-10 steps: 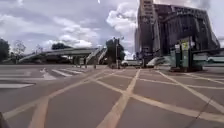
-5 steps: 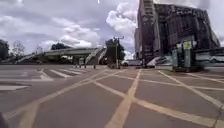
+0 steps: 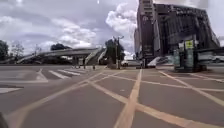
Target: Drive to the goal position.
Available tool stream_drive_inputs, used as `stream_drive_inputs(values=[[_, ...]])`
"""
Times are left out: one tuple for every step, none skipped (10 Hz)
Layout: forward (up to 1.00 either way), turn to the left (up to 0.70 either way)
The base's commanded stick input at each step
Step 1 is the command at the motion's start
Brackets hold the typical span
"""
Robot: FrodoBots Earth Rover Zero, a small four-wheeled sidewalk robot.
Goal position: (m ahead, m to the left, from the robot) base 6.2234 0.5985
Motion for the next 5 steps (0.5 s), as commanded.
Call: stream_drive_inputs(values=[[0.45,0.0],[0.45,0.0],[0.45,0.0],[0.45,0.0],[0.45,0.0]])
